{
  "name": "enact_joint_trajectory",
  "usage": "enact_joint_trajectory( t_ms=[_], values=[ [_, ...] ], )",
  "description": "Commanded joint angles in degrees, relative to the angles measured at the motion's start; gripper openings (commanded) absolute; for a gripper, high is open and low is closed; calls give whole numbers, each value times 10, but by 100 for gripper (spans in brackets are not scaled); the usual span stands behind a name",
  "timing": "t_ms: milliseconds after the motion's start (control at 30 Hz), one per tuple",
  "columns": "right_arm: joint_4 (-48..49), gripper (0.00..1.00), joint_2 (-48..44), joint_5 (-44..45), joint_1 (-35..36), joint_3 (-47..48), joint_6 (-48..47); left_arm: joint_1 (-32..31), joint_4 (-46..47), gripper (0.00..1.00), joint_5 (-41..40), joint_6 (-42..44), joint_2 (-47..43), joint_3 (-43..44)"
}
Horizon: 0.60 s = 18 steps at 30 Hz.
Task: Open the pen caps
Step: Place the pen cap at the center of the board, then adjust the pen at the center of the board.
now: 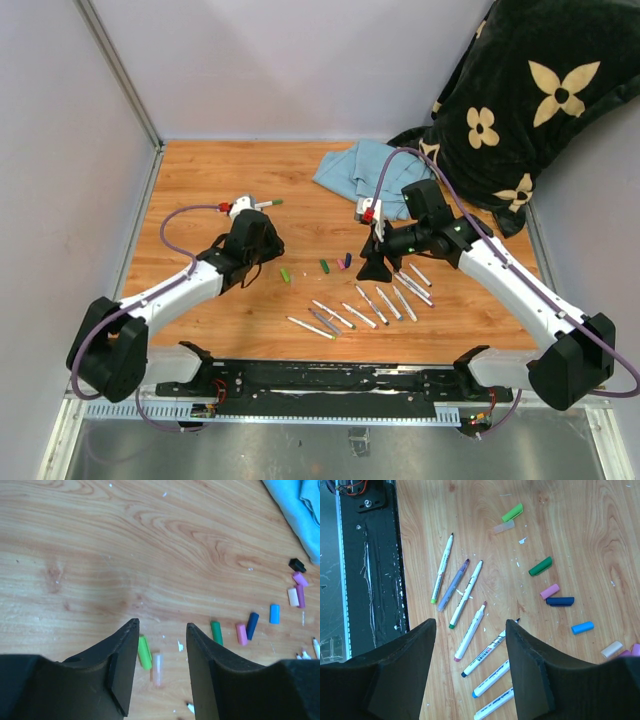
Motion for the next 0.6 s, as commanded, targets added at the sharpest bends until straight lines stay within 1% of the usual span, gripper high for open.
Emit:
enact_joint_trajectory(
  t_ms=[0,167,300,367,567],
  values=[
    [-3,59,-14,-16,-13,-7,-8,21,35,47,-15,11,42,28],
    [-3,59,-9,-16,-16,-7,-10,60,40,51,-33,-6,89,66],
    [-3,59,-8,-11,-18,-7,-12,98,36,51,-52,-23,137,113],
    [-3,59,-10,-10,-20,-7,-13,118,3,50,-59,-41,182,165],
    [-3,59,-10,-13,-26,-8,-13,173,-151,48,-55,-65,333,338]
  ],
)
